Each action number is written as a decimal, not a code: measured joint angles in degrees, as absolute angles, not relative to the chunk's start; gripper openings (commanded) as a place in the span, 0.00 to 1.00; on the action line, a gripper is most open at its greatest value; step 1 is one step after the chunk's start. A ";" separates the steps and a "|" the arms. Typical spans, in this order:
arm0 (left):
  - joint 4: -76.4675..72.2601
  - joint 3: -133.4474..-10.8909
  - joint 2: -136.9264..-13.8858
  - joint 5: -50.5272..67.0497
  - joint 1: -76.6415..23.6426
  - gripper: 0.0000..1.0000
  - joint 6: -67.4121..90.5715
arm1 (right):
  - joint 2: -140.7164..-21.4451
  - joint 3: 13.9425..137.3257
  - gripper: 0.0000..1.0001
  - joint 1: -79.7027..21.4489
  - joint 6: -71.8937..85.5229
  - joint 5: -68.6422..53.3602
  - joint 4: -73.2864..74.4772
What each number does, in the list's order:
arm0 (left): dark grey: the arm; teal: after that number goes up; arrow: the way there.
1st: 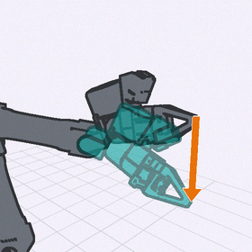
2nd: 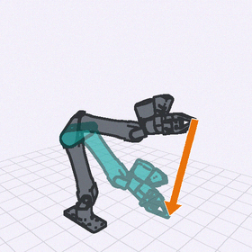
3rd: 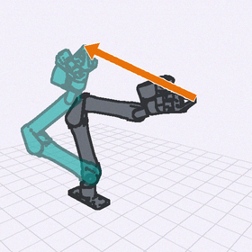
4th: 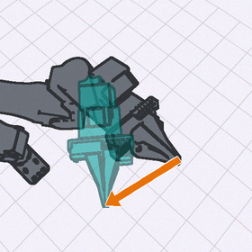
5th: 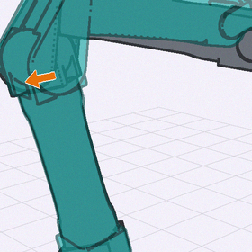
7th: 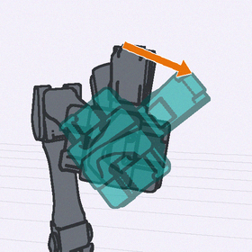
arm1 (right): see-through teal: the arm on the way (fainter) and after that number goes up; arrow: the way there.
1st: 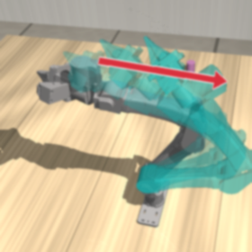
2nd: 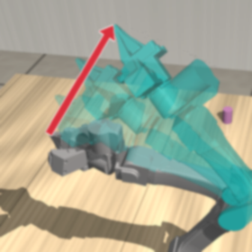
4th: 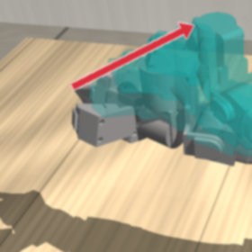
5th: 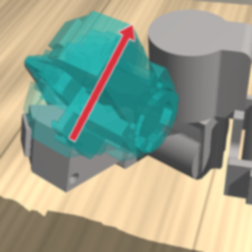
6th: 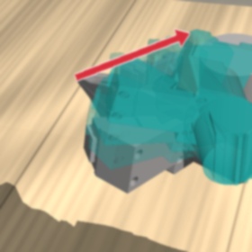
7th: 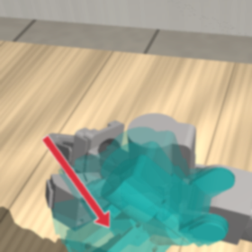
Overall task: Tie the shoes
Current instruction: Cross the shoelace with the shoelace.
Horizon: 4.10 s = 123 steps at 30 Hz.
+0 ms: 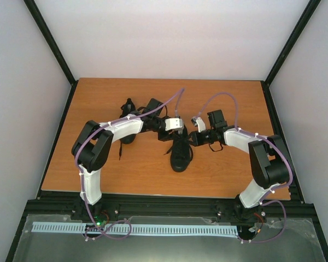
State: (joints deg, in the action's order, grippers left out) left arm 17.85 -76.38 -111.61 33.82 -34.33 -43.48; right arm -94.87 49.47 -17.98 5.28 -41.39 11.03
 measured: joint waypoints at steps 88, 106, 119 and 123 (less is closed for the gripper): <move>11.88 -71.79 -110.61 29.98 -36.95 0.59 -60.40 | -98.96 54.87 0.03 -17.32 3.40 -45.76 11.42; 8.86 -71.79 -110.61 26.96 -37.08 0.42 -51.64 | -97.25 54.48 0.03 -17.34 2.72 -45.98 12.21; 8.58 -71.79 -110.61 26.76 -37.08 0.26 -49.95 | -97.21 54.22 0.03 -17.43 1.43 -48.75 13.10; 8.56 -71.77 -110.61 26.83 -37.08 0.22 -49.47 | -97.21 54.22 0.07 -17.72 1.08 -49.41 13.58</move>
